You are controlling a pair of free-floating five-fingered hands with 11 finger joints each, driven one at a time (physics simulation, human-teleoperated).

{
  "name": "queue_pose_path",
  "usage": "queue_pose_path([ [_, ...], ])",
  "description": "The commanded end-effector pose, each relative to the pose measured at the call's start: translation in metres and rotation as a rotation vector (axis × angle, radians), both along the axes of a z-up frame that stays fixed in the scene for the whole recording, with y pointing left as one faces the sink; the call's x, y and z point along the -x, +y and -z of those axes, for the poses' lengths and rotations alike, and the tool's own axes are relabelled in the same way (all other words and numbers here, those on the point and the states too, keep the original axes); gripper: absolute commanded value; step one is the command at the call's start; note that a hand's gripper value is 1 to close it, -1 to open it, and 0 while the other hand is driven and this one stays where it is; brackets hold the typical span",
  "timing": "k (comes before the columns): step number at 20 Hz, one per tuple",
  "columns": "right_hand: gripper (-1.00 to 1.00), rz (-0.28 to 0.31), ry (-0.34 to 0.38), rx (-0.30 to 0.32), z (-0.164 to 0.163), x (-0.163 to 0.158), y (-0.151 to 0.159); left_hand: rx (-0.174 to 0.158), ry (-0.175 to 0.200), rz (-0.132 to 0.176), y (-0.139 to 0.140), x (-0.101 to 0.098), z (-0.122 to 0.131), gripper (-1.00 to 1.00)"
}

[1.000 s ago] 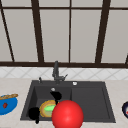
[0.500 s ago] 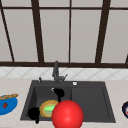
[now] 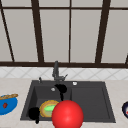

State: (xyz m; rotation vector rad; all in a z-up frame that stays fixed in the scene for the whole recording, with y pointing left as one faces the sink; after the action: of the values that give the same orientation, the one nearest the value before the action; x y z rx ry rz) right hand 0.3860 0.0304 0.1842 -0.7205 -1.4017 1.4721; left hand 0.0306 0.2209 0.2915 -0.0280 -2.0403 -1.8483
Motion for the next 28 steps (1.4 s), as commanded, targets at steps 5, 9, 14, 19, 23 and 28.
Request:
queue_pose_path([
  [5, -1.00, 0.001, -0.058, -0.003, -0.047, 0.006, -0.019, 0.000, 0.000, 0.000, 0.000, 0.000, 0.000, 0.00],
  [9, -1.00, 0.003, -0.080, -0.004, -0.071, 0.010, -0.027, 0.000, 0.000, 0.000, 0.000, 0.000, 0.000, 0.00],
  [14, -1.00, 0.005, -0.097, -0.008, -0.104, 0.009, -0.040, 0.000, 0.000, 0.000, 0.000, 0.000, 0.000, 0.00],
  [19, -1.00, 0.007, -0.116, -0.013, -0.133, 0.010, -0.055, 0.000, 0.000, 0.000, 0.000, 0.000, 0.000, 0.00],
  [23, -1.00, 0.032, -0.105, -0.019, -0.131, -0.008, -0.061, 0.000, 0.000, 0.000, 0.000, 0.000, 0.000, 0.00],
  [28, -1.00, 0.015, -0.104, -0.029, -0.137, -0.034, -0.076, 0.000, 0.000, 0.000, 0.000, 0.000, 0.000, 0.00],
])
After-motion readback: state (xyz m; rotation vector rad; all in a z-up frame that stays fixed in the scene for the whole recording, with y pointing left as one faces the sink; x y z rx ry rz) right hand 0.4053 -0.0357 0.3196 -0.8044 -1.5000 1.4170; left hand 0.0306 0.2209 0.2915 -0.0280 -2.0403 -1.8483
